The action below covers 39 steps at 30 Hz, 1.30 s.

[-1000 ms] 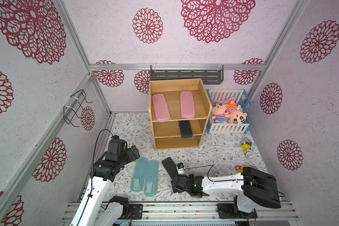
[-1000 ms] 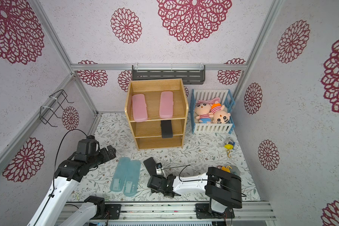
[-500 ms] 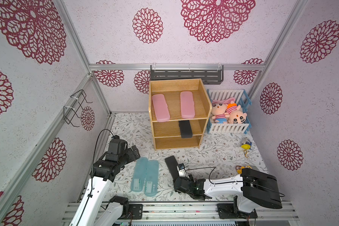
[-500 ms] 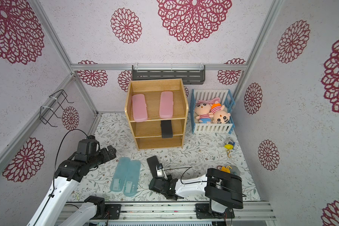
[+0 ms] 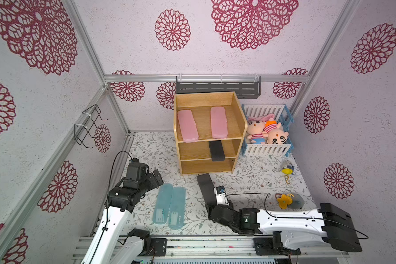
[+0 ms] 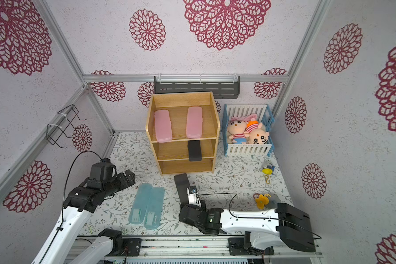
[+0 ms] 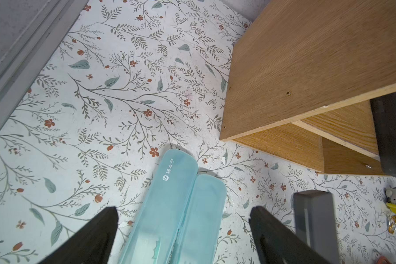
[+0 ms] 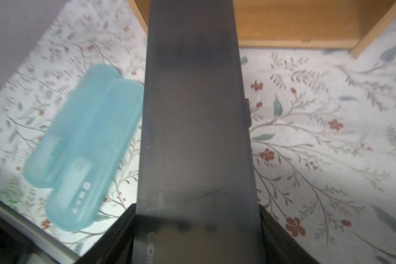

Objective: Place the pencil cases on the shelf according to color
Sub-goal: Pick up the pencil case from the center of the board, then place the pencil case on the shelf.

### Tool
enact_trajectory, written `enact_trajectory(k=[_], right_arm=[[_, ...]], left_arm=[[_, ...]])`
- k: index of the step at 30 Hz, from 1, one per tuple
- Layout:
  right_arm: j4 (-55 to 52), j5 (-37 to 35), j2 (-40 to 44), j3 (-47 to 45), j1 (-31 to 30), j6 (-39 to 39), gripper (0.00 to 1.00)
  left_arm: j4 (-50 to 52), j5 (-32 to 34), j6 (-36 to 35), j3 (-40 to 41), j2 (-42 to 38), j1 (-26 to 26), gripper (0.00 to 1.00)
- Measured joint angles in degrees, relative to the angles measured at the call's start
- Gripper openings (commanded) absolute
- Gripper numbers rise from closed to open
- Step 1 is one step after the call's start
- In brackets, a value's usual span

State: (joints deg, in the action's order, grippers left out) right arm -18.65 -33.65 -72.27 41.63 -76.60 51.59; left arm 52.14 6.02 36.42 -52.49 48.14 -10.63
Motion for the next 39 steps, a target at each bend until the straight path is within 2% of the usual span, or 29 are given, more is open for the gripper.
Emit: enact_trajectory(k=[4, 7, 13, 20, 28, 32, 39], right_arm=[[-1.14, -1.09, 0.13, 6.73, 2.36, -2.82, 0.66], [-0.74, -0.90, -3.02, 13.07, 6.97, -5.99, 0.66], [-0.37, 0.13, -15.91, 26.88, 15.65, -9.73, 0.65], [-3.39, 1.22, -29.11, 39.80, 20.06, -11.82, 0.69], [-5.77, 3.72, -32.52, 46.56, 21.84, -12.52, 0.92], [-6.86, 4.66, -32.65, 47.87, 21.92, -12.55, 0.96], [-8.24, 5.46, -31.06, 45.48, 21.84, -12.50, 0.98]], left_arm=[[0.00, 0.57, 0.07, 0.00, -0.42, 0.00, 0.97], [0.00, 0.81, 0.11, 0.00, -0.55, 0.00, 0.97], [0.02, 0.96, 0.20, 0.00, -0.50, 0.00, 0.97], [0.00, 0.94, 0.20, 0.00, -0.50, 0.00, 0.97], [0.02, 0.92, 0.20, 0.00, -0.46, 0.00, 0.97], [0.02, 0.90, 0.20, 0.00, -0.11, 0.00, 0.97], [0.02, 0.90, 0.20, 0.00, -0.02, 0.00, 0.97]])
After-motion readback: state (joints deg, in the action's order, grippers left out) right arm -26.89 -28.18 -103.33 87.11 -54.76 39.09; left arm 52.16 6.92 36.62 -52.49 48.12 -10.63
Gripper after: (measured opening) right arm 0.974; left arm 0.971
